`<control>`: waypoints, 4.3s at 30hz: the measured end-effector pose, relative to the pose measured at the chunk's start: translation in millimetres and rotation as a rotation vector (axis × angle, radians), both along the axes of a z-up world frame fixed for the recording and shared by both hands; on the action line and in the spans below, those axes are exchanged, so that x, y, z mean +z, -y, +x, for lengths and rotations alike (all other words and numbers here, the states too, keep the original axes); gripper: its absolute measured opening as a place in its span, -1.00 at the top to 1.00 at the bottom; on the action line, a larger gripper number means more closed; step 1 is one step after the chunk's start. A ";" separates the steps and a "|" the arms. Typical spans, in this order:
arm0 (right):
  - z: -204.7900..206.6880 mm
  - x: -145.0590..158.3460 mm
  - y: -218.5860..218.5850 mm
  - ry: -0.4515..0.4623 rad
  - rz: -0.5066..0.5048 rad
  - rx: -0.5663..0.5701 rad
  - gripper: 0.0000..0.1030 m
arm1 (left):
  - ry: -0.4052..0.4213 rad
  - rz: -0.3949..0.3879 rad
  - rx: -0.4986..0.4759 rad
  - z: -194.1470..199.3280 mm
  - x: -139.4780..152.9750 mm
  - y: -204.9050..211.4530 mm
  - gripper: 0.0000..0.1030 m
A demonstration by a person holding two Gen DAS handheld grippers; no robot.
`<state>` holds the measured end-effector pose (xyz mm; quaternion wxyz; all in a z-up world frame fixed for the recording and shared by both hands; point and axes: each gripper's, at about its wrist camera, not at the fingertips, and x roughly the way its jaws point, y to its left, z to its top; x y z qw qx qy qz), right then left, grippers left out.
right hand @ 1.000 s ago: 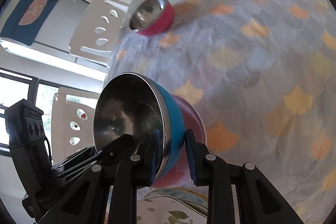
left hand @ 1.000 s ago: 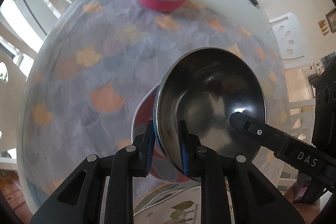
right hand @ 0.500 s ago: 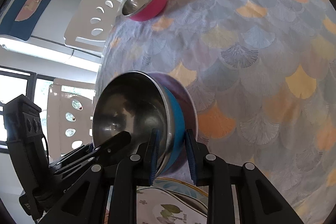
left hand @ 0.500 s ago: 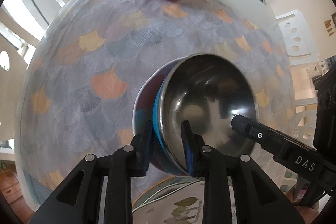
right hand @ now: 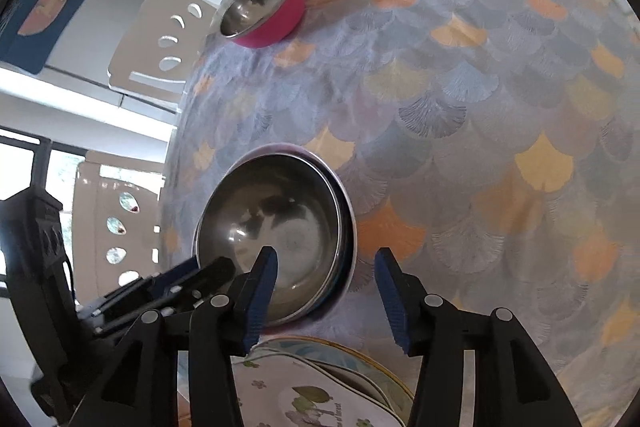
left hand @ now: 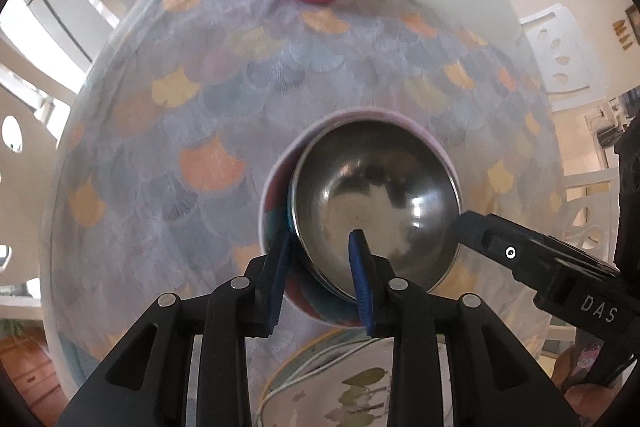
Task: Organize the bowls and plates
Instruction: 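Lower the blue steel bowl into the pink cartoon bowl with both grippers, then open both grippers and release the blue steel bowl, then move both grippers to the pink steel bowl, then close both grippers on the rim of the pink steel bowl, then lift the pink steel bowl and carry it toward the nested bowls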
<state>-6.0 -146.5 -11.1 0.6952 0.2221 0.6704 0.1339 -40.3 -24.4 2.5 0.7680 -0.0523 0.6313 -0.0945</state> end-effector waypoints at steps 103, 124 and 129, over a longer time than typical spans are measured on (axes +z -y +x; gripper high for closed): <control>282.4 -101.8 -54.0 0.114 0.031 -0.021 0.55 | 0.139 -0.069 -0.008 295.2 -73.8 -8.9 0.48; 265.7 -23.9 -48.2 0.190 0.065 0.017 0.54 | 0.223 -0.099 -0.031 254.9 5.3 -14.4 0.43; 252.1 -4.4 -40.5 0.191 0.086 0.025 0.53 | 0.235 -0.109 -0.025 232.6 25.7 -12.4 0.43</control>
